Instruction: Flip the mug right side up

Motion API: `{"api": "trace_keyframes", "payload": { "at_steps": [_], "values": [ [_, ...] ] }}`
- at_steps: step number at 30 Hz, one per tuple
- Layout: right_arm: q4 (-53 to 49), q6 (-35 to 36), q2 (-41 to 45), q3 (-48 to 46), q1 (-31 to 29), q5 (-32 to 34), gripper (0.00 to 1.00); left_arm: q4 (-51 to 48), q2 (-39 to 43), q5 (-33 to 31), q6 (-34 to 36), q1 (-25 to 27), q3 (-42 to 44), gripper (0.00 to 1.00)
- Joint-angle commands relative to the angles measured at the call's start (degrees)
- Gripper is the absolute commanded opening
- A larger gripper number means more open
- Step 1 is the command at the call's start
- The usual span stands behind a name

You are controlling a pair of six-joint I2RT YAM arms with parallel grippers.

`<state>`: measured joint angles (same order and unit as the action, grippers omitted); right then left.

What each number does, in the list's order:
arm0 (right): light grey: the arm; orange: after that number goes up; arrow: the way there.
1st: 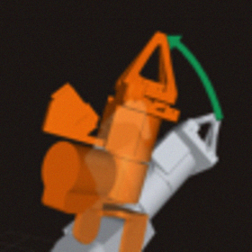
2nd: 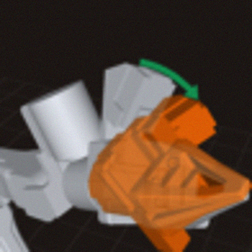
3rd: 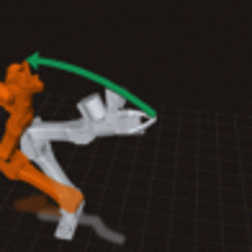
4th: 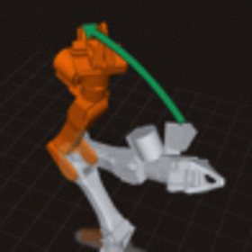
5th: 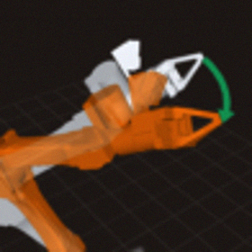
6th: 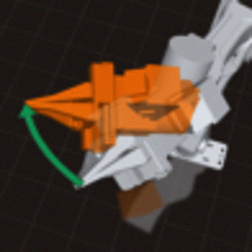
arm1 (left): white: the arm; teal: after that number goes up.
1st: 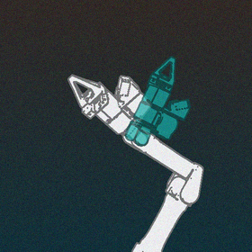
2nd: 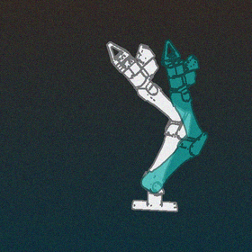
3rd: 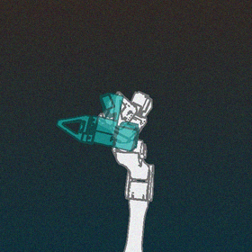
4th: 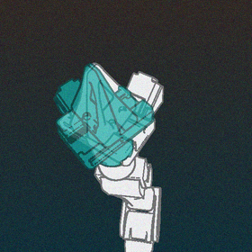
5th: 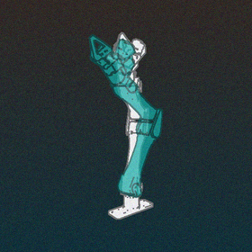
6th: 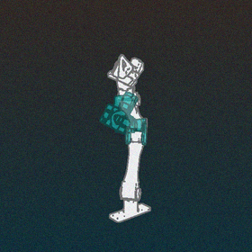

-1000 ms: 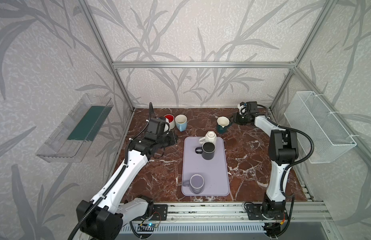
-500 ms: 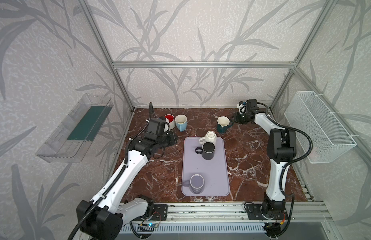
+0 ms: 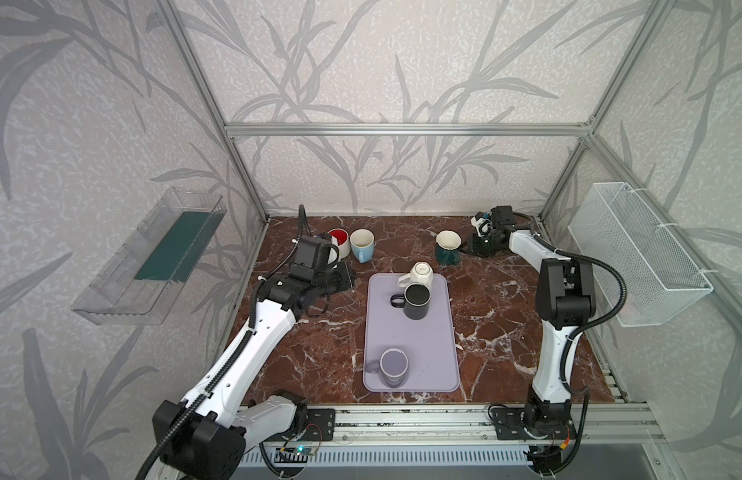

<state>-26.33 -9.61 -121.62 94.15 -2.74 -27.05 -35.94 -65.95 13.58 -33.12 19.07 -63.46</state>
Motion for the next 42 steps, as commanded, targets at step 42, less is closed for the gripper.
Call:
{"api": "trace_keyframes", "payload": {
  "at_steps": [42],
  "values": [
    [-0.9,-15.0,14.6,-9.9,-16.9,23.3,0.52,-2.4,3.2,1.5,1.4,0.3,0.8,0.24]
  ]
}}
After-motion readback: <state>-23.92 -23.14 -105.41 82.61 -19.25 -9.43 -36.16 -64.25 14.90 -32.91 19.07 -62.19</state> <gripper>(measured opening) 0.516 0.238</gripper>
